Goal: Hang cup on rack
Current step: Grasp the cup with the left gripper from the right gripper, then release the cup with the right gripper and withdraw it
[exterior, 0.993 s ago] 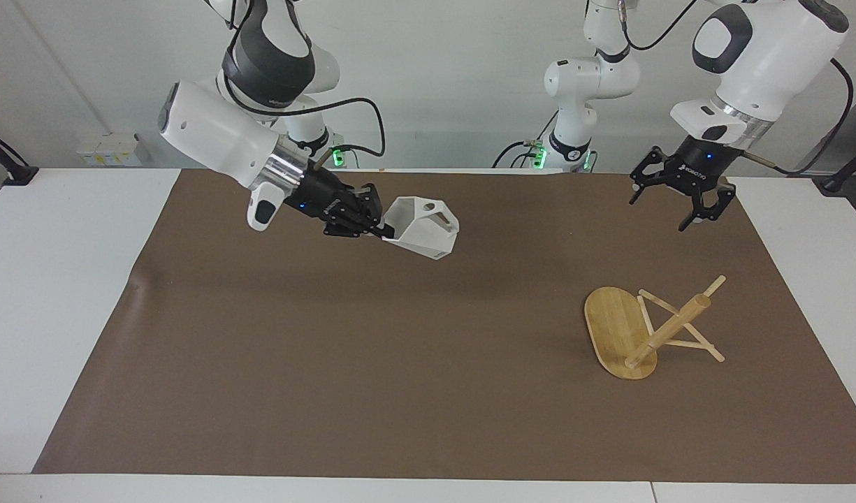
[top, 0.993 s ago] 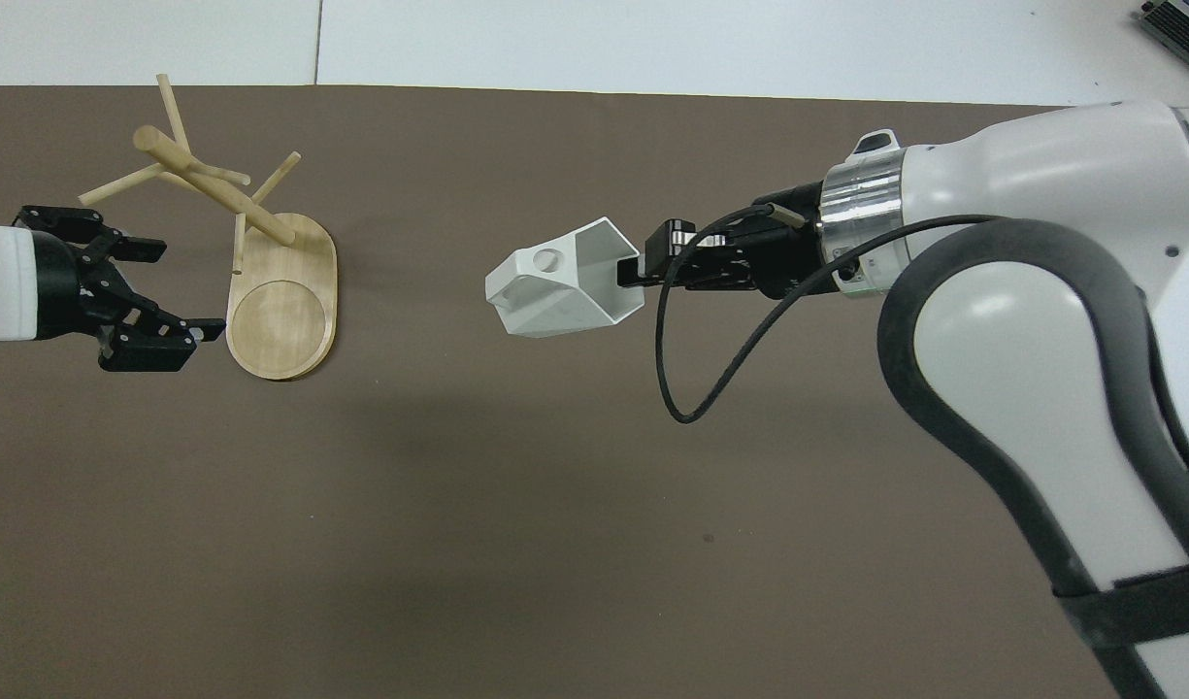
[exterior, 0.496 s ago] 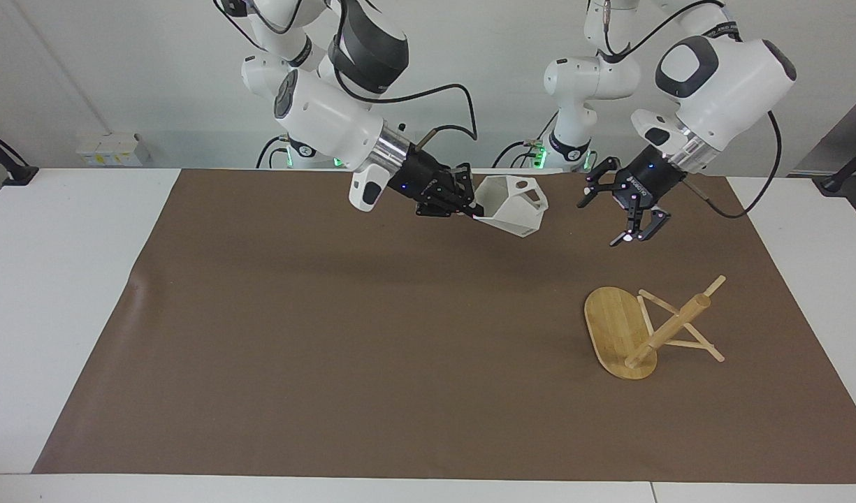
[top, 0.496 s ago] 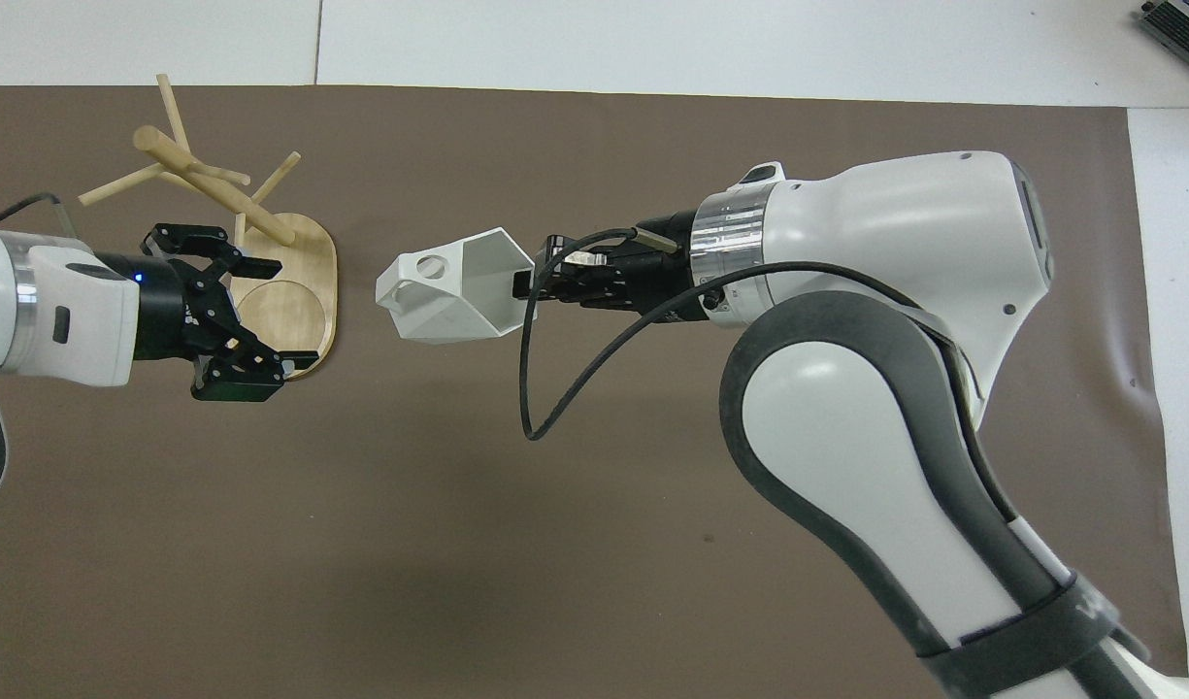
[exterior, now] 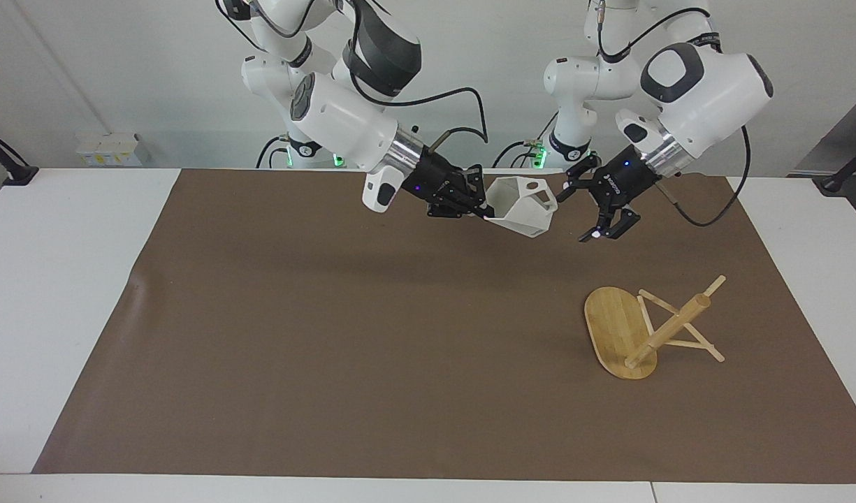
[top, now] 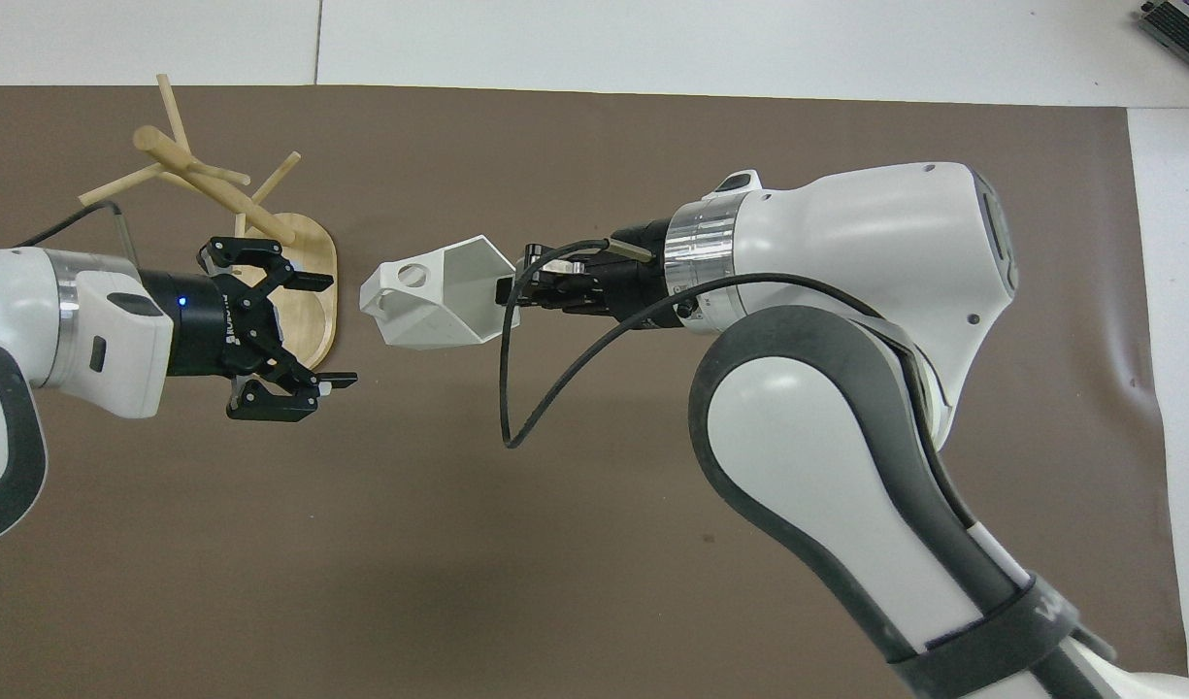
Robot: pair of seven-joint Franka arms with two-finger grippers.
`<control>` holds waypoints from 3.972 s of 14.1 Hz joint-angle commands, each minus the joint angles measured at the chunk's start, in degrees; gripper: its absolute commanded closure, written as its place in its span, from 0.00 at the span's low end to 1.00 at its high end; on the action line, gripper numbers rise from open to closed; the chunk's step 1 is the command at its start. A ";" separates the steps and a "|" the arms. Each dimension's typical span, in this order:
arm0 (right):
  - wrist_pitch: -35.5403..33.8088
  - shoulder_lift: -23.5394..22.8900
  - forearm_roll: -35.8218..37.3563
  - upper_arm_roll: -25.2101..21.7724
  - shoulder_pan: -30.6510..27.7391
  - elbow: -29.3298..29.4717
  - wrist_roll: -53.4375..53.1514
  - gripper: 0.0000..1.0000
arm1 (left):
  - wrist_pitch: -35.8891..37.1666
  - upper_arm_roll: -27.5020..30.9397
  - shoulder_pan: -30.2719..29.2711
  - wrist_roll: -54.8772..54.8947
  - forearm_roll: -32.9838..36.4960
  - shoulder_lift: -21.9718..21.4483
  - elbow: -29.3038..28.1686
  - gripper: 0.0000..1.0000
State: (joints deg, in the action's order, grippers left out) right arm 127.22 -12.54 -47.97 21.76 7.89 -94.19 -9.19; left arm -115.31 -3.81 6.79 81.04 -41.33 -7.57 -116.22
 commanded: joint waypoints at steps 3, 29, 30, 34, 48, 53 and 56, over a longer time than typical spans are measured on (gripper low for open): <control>1.19 -0.56 1.65 1.01 -0.25 0.76 -2.24 1.00 | -5.09 0.73 3.05 7.02 -4.11 -3.94 -5.94 0.00; 1.90 -0.73 2.79 2.32 -0.25 0.41 -3.20 1.00 | -19.87 0.64 9.39 7.29 -9.65 -3.24 -7.44 0.00; 1.81 -0.73 2.79 2.24 -0.25 0.41 -3.21 1.00 | -20.04 0.64 9.39 6.94 -9.65 -3.24 -7.44 0.00; 1.54 -0.73 2.79 2.32 -0.16 0.24 -3.73 1.00 | -19.95 0.64 9.47 6.15 -9.65 -3.15 -7.44 0.65; 1.54 -0.56 3.06 2.24 -0.16 -0.29 -4.08 1.00 | -19.52 0.64 9.39 3.42 -9.65 -3.24 -7.53 1.00; 1.54 -0.56 3.15 2.32 -0.16 -0.29 -4.08 1.00 | -19.43 0.73 9.39 3.42 -9.65 -3.24 -7.53 1.00; 1.54 -0.56 3.15 2.24 -0.16 -0.29 -4.08 0.70 | -19.43 0.73 9.39 3.42 -9.65 -3.24 -7.53 1.00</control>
State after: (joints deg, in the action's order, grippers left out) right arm 129.24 -13.25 -45.74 23.36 8.03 -94.45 -10.96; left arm -133.38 -3.77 15.03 85.34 -49.81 -9.76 -122.64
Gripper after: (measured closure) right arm 0.815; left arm 0.256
